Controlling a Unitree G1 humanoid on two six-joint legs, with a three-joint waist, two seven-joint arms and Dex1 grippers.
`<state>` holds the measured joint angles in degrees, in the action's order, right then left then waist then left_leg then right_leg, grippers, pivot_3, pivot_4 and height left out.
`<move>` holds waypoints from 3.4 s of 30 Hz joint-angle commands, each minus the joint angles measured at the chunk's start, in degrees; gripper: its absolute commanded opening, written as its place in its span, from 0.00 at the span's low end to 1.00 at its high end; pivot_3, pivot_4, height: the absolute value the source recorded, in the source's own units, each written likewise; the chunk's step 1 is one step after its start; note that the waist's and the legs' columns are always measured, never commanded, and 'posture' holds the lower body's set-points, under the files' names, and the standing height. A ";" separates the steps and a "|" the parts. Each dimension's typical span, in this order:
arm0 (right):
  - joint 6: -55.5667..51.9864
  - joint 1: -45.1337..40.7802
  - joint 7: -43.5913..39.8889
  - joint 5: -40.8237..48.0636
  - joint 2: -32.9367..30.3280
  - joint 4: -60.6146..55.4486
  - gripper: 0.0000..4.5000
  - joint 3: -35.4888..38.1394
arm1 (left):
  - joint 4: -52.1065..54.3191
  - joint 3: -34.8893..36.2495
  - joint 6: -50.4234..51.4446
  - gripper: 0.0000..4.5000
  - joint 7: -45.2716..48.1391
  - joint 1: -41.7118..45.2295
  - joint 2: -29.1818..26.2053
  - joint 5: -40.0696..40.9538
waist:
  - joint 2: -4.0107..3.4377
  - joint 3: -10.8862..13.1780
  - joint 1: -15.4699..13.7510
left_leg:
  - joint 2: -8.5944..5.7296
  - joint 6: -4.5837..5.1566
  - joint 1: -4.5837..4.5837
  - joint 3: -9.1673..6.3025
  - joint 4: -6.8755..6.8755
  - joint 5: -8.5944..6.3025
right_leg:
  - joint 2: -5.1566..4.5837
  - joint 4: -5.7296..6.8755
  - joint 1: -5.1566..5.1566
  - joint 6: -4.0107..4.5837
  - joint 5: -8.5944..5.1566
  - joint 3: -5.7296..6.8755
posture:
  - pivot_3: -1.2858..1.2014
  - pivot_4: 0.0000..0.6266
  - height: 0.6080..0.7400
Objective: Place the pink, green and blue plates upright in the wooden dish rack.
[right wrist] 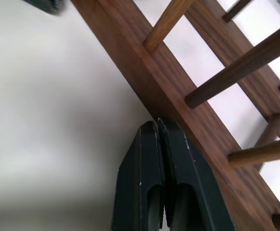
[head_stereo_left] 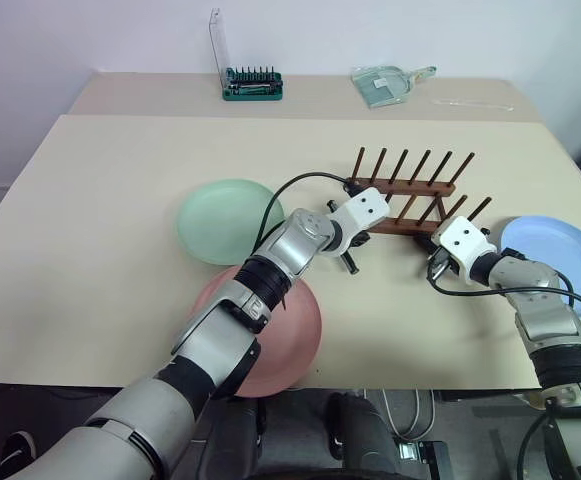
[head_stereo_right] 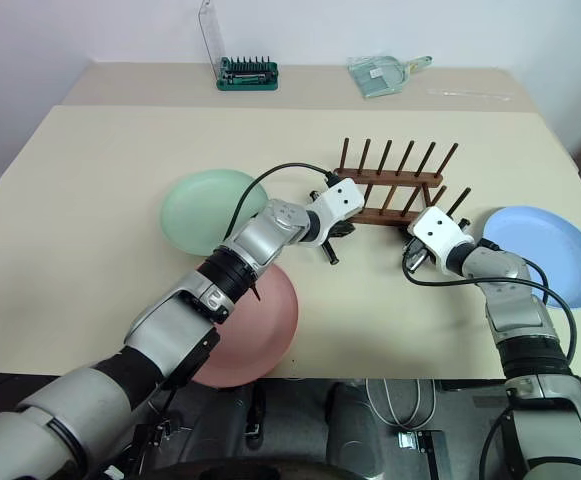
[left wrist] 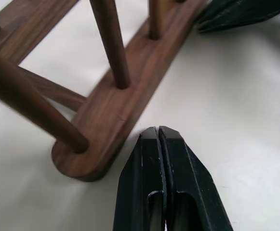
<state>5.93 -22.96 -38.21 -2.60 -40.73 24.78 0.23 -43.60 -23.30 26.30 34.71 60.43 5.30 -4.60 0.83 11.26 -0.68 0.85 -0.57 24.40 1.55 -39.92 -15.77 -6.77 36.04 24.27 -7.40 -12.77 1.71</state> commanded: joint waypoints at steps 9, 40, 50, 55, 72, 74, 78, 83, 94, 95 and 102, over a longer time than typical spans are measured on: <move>-10.04 4.05 -7.74 16.32 0.43 -16.34 0.01 7.71 | 24.89 6.74 17.23 0.00 8.82 -1.59 -5.38 8.67 | -0.03 0.02 0.04 | 0.01 0.00 0.01 -0.02 0.02 0.00 | 0.00 0.00 0.01 0.00 0.00 0.00 | 0.52 0.24 0.88; -39.90 8.10 -19.44 50.14 -3.05 -36.29 1.00 20.41 | 53.50 29.60 12.06 1.00 56.63 -28.83 -68.33 37.38 | -0.04 0.07 -0.12 | 0.08 0.00 0.02 0.01 0.06 -0.01 | 0.00 0.02 0.07 0.06 -0.03 -0.02 | 0.52 0.24 0.88; -38.43 7.18 -19.09 47.99 -2.15 -34.87 1.00 18.88 | 53.02 31.81 23.75 1.00 47.78 -41.08 -76.62 39.46 | -0.06 0.08 -0.16 | 0.10 0.02 0.02 0.03 0.09 -0.02 | 0.01 0.04 0.11 0.16 -0.09 -0.02 | 0.52 0.24 0.88; -38.02 5.98 -19.38 47.17 -1.79 -33.90 1.00 17.95 | 56.91 32.71 21.59 1.00 44.05 -43.74 -74.37 39.44 | -0.06 0.09 0.12 | 0.10 0.02 0.02 0.04 0.11 -0.03 | 0.02 0.03 0.12 0.06 -0.04 -0.02 | 0.52 0.24 0.88; -36.05 6.42 -18.95 44.91 -0.69 -34.20 1.00 16.97 | 39.66 11.99 66.20 1.00 21.79 -16.22 -70.47 60.17 | 0.09 0.12 0.07 | 0.08 0.01 0.00 -0.03 0.12 -0.02 | 0.03 0.10 0.10 0.02 -0.04 -0.02 | 0.52 0.24 0.88; -36.02 6.62 -18.68 44.94 -0.58 -34.60 1.00 17.11 | 38.67 9.79 66.20 1.00 17.24 -16.23 -70.53 65.06 | 0.07 0.11 0.51 | 0.08 0.01 -0.01 -0.01 0.13 -0.02 | 0.02 0.09 0.11 0.02 -0.04 -0.05 | 0.52 0.24 0.88; -35.55 7.52 -18.28 44.78 -0.56 -35.14 1.00 17.37 | 38.41 6.93 66.20 1.00 8.79 -15.82 -70.49 74.10 | 0.08 0.12 1.00 | 0.09 0.01 0.01 -0.03 0.16 -0.02 | 0.03 0.09 0.16 0.02 -0.05 -0.05 | 0.52 0.24 0.88; -34.94 8.37 -17.73 44.71 -0.58 -35.66 1.00 17.56 | 38.68 4.95 66.20 1.00 0.36 -16.13 -70.10 82.49 | 0.08 0.12 1.03 | 0.08 0.00 0.01 -0.03 0.16 -0.01 | 0.00 0.09 0.15 0.02 -0.05 -0.05 | 0.52 0.24 0.88; -33.77 8.68 -17.25 44.37 -0.70 -35.43 1.00 17.41 | 40.30 3.72 66.20 0.13 -9.69 -20.96 -69.79 90.50 | 0.08 0.12 1.07 | 0.08 -0.02 0.00 -0.02 0.16 0.00 | 0.00 0.09 0.15 0.03 -0.05 -0.05 | 0.52 0.24 0.88; -33.73 8.78 -17.28 44.36 -0.73 -35.47 1.00 17.47 | 40.45 3.84 66.20 0.01 -10.18 -21.08 -69.93 91.02 | 0.08 0.12 1.05 | 0.08 -0.01 0.00 -0.02 0.16 0.00 | 0.00 0.09 0.15 0.03 -0.05 -0.05 | 0.52 0.24 0.88; -33.37 8.64 -17.11 44.04 -0.72 -35.35 1.00 17.30 | 38.65 5.51 66.20 0.01 -13.17 -20.92 -69.41 93.36 | 0.08 0.11 1.13 | 0.08 -0.02 0.00 -0.01 0.16 0.00 | 0.00 0.08 0.15 0.04 -0.06 -0.05 | 0.52 0.24 0.88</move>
<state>-28.36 -14.12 -55.42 41.24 -41.42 -8.86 16.10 -4.54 -19.61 92.22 22.02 38.95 -64.05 86.92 0.91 11.38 0.45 0.92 -0.59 24.39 1.54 -39.76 -15.77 -6.77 36.12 24.42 -7.36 -12.82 1.66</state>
